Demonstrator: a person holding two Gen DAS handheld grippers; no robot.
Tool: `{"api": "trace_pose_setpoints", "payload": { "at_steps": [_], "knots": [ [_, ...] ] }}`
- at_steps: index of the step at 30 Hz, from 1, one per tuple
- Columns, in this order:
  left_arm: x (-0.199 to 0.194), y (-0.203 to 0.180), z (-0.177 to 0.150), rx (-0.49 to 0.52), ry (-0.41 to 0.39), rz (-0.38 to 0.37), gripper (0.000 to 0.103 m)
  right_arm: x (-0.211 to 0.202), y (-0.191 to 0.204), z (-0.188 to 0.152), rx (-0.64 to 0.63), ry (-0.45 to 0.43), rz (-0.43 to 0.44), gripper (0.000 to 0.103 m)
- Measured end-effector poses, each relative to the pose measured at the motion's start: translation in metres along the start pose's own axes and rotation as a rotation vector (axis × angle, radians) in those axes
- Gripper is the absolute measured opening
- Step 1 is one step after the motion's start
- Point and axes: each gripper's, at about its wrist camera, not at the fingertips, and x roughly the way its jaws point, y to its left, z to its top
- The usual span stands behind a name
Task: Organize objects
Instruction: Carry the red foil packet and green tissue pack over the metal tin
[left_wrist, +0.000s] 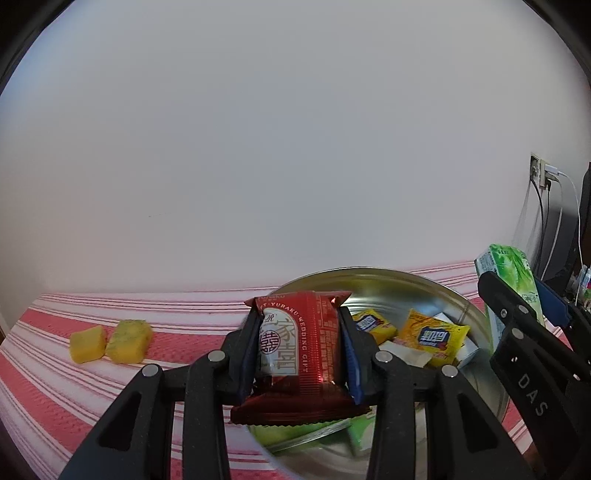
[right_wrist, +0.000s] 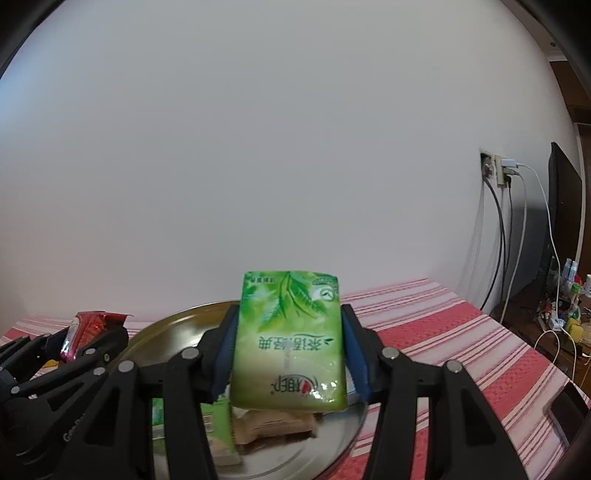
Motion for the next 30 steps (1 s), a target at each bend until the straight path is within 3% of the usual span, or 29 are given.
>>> {"api": "trace_pose_setpoints", "payload": {
  "at_steps": [15, 30],
  "knots": [
    [0.019, -0.022, 0.001, 0.005, 0.038, -0.026, 0.042, 0.007, -0.034, -0.002, -0.004, 0.029, -0.082, 0.053],
    [0.045, -0.036, -0.005, 0.031, 0.112, -0.006, 0.042, 0.038, -0.027, -0.001, -0.045, 0.100, -0.096, 0.053]
  ]
}}
